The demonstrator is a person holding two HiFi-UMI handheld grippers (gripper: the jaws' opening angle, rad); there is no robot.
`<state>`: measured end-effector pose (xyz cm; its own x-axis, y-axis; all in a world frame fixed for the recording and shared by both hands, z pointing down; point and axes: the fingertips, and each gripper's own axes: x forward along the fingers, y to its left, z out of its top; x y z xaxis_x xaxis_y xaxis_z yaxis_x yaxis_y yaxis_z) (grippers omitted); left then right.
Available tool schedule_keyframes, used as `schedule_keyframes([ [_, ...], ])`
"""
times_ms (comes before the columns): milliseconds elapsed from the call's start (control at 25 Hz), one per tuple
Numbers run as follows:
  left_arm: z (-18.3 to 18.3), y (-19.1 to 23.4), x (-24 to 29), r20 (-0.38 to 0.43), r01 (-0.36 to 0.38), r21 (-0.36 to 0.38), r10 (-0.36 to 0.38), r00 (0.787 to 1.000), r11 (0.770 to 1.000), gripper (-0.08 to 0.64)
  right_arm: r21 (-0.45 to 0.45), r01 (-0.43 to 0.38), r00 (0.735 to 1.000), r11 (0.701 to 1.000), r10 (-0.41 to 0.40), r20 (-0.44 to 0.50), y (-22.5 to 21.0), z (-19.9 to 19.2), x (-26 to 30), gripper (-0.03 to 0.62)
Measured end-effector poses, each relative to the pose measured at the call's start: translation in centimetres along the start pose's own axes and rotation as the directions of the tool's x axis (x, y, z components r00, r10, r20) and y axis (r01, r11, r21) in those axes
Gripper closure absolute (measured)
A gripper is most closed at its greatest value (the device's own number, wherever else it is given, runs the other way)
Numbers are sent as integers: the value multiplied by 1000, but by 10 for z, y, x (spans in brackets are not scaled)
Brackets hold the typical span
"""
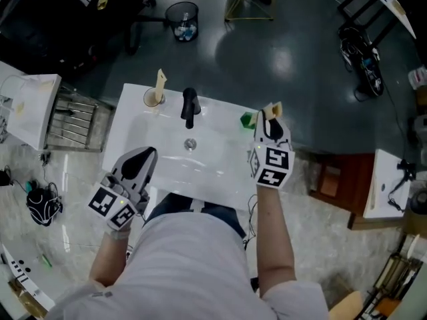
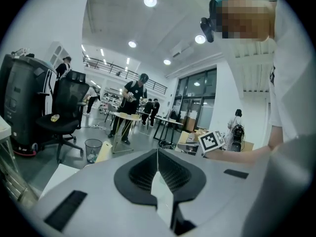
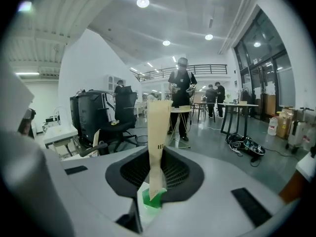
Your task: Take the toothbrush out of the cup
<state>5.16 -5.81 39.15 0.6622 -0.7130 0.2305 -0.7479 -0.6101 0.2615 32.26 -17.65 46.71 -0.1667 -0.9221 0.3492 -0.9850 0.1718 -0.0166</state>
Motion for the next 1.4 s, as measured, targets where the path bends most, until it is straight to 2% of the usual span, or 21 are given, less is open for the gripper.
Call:
schedule_keyframes([
  [280,19,1,2,39,50,36,-51,998,998,541,-3,-23,999,1000,24,44,18,57,-36,531],
  [480,31,-1,6,60,77,45,-80,995,996,541,-10,-42,997,999,42,58,34,79,-61,534],
  [640,35,-3,9,65,72,52,-75,995,996,541,6,-76,996,997,76,53,43,81,-69,534],
  [1120,20,-29,13,94,-22,3,22,995,1000,541,-30,-229,973,973,230,16,60,63,-81,535],
  [1280,10,-33,14,96,-10,6,9,995,1000,541,-17,-234,972,972,235,5,61,54,-80,535],
  [1400,10,-17,5,104,-3,13,2,995,1000,540,-4,-226,974,974,226,3,74,53,-75,535],
])
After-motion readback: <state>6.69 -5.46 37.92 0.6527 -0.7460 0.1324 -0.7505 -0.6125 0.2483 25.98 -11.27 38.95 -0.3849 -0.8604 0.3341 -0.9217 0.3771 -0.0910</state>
